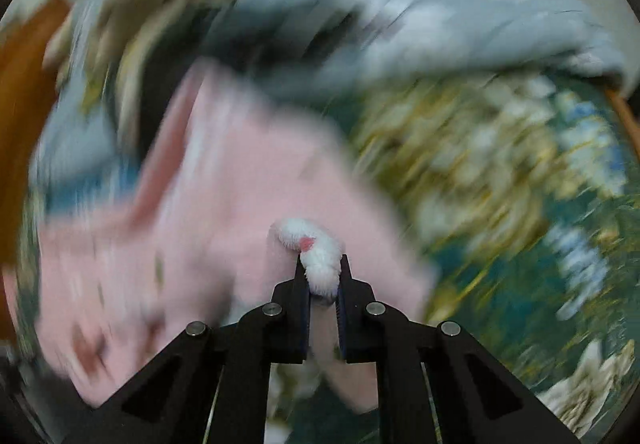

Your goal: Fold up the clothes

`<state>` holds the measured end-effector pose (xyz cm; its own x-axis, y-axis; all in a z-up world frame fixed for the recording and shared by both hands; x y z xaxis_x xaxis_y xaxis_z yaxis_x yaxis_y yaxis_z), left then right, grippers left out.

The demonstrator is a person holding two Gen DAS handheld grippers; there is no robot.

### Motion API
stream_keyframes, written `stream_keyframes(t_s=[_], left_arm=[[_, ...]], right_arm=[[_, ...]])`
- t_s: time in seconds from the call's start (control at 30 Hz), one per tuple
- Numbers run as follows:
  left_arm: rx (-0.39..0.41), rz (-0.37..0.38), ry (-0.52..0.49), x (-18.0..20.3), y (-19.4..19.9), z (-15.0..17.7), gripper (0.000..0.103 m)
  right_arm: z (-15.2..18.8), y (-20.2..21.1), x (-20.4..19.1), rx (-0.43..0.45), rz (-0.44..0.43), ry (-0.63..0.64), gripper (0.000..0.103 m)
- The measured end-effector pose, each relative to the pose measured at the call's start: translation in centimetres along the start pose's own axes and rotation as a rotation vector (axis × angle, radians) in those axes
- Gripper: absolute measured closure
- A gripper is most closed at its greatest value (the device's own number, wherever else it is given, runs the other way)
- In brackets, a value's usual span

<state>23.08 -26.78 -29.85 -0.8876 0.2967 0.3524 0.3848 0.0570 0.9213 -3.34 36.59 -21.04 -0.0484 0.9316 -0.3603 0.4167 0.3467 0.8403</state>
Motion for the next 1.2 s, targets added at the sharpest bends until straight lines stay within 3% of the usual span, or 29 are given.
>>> stream_keyframes(t_s=[0.17,0.27,0.43,0.57,0.7,0.8,0.87,1.0,1.07,1.2], left_arm=[[-0.006,-0.005,-0.001,-0.1,-0.1,0.2,0.089],[-0.011,-0.009,0.003,-0.3,-0.2,0.2,0.089],[-0.024,-0.035,0.004,-0.9,-0.4,0.5,0.089],[-0.035,-0.057,0.016,-1.7,-0.7,0.7,0.088],[-0.043,-0.074,0.028,-2.4,-1.1,1.1,0.084],[-0.051,-0.083,0.031,-2.7,-1.6,1.3,0.081],[-0.058,-0.088,0.029,-2.8,-1.9,1.6,0.081],[-0.077,-0.099,0.004,-2.4,-2.9,2.4,0.081],[-0.086,-0.102,-0.008,-2.2,-3.1,2.7,0.081],[-0.086,-0.1,-0.012,-2.4,-3.0,2.6,0.081]], right_arm=[[-11.4,7.2,2.7,0.232,0.111,0.002,0.092],[-14.7,9.0,3.4,0.307,0.162,0.01,0.092],[-15.8,7.2,4.7,0.28,0.188,-0.035,0.092],[-13.9,4.8,4.1,0.237,0.163,-0.018,0.087],[-12.6,4.8,3.0,0.269,0.116,0.01,0.054],[-10.7,5.9,2.5,0.31,0.084,0.014,0.052],[-7.4,5.5,2.5,0.299,0.024,-0.036,0.052],[4.3,-2.1,1.0,-0.001,-0.19,-0.185,0.052],[9.1,-5.3,-1.3,-0.118,-0.263,-0.196,0.052],[13.2,-8.7,-7.1,-0.191,-0.412,-0.209,0.052]])
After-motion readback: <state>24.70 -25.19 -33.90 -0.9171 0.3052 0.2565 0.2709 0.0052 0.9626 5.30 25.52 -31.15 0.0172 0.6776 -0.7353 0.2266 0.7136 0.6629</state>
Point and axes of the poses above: each gripper's, at about its wrist camera, not at the fingertips, and y roughly against the way its jaws point, x to its right, z to its underside, the point moved 10 cm from there along -y, roughly the way its jaws point, and after that the axes turned 14 degrees about -z, right-handed, at the moved point
